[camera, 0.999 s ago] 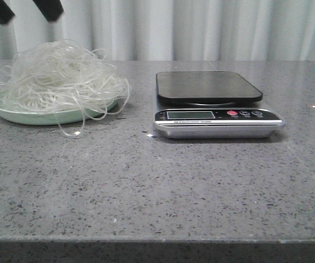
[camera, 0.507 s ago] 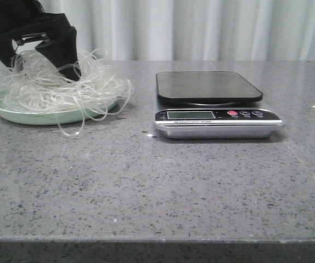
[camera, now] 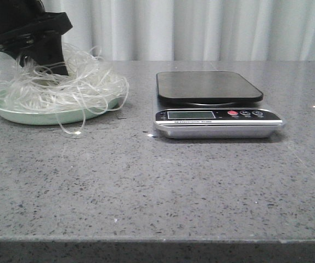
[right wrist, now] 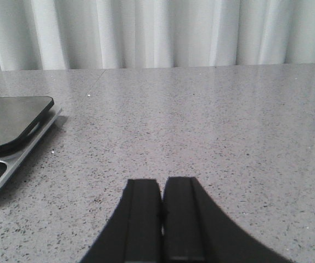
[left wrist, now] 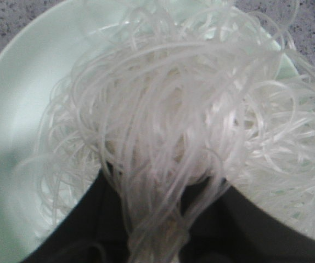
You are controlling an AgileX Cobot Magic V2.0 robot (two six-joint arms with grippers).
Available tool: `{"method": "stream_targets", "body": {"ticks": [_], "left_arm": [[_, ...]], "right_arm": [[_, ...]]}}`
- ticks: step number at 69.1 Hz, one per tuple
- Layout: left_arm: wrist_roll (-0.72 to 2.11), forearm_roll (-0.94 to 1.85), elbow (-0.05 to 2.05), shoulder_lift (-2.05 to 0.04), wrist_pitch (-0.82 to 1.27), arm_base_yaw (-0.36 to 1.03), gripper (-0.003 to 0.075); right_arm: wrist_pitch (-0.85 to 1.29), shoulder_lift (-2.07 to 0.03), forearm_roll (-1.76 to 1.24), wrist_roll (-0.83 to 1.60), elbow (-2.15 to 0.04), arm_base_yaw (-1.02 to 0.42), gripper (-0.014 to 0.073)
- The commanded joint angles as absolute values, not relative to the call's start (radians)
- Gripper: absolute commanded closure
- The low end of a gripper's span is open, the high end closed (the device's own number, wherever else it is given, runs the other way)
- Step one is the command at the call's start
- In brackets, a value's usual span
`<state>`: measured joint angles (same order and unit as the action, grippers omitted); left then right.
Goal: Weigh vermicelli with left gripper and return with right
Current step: 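Lift the vermicelli with the left gripper and carry it over the scale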
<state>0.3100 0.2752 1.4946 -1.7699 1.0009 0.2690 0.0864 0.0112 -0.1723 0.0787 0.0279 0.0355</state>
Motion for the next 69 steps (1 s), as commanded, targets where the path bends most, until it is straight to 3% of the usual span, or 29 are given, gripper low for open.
{"method": "stream_targets", "body": {"ticks": [1, 35, 47, 69], "left_arm": [[0.311, 0.285, 1.560, -1.728, 1.006, 0.275, 0.0573], [0.311, 0.333, 1.989, -1.728, 1.186, 0.299, 0.0574], [0.311, 0.346, 2.110, -1.728, 1.172, 0.399, 0.0574], [0.311, 0.346, 2.124, -1.764, 1.059, 0.609, 0.0574]], "right_arm": [[0.000, 0.026, -0.170, 0.077, 0.020, 0.043, 0.0442], [0.000, 0.026, -0.170, 0.077, 0.020, 0.043, 0.0442], [0.000, 0.026, -0.170, 0.077, 0.020, 0.043, 0.0442], [0.000, 0.026, -0.170, 0.077, 0.020, 0.043, 0.0442]]}}
